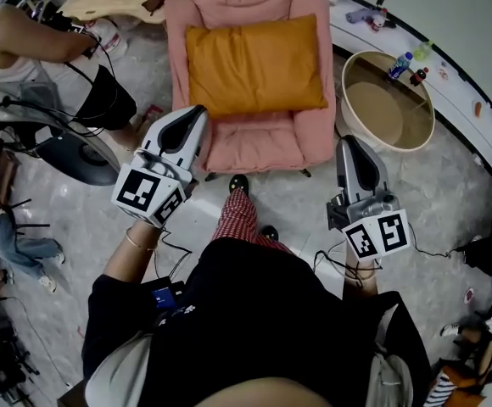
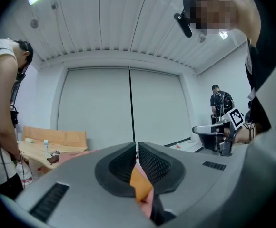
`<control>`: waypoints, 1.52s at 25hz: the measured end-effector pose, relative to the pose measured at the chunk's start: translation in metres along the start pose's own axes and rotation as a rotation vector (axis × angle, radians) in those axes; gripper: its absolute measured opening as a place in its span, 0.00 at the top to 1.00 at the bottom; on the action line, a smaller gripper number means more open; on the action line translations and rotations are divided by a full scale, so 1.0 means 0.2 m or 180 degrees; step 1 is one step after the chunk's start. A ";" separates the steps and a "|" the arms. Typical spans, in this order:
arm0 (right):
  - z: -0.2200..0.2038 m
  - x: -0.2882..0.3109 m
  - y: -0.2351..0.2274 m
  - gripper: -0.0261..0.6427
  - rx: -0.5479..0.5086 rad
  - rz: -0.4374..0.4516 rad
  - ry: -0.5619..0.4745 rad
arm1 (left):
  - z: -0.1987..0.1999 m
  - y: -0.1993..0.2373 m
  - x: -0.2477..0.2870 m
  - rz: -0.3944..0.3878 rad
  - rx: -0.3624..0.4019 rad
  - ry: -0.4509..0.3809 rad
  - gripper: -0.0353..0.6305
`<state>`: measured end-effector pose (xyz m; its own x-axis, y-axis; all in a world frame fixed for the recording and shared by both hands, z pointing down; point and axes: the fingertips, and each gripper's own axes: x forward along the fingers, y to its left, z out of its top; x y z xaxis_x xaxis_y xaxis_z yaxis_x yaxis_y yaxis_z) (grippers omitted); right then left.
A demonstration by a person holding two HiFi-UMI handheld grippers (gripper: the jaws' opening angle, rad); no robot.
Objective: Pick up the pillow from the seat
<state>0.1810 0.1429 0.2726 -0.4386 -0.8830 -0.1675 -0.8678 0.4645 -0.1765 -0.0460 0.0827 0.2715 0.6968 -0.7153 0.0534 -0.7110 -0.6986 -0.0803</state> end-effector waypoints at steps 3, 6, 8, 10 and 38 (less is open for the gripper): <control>0.00 0.03 -0.05 0.93 -0.0058 -0.0066 0.0029 | -0.01 0.10 0.08 0.0024 -0.0086 -0.0026 0.93; -0.01 0.06 -0.12 0.93 -0.0056 -0.0131 0.0065 | 0.00 0.16 0.17 0.0033 -0.0004 -0.0094 0.93; -0.02 0.10 -0.17 0.93 -0.0087 -0.0165 0.0092 | 0.01 0.20 0.24 0.0019 0.0018 -0.0139 0.93; -0.02 0.16 -0.20 0.93 -0.0119 -0.0183 0.0115 | -0.01 0.25 0.31 0.0007 -0.0017 -0.0129 0.93; -0.18 0.73 -0.42 0.93 -0.0015 -0.0238 0.0365 | -0.54 0.99 0.62 0.0391 -0.0695 0.0130 0.75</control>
<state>0.1808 -0.0281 0.2983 -0.3961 -0.9172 -0.0420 -0.9000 0.3969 -0.1799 -0.1108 -0.1472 0.3699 0.6026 -0.7921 0.0969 -0.7968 -0.5905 0.1281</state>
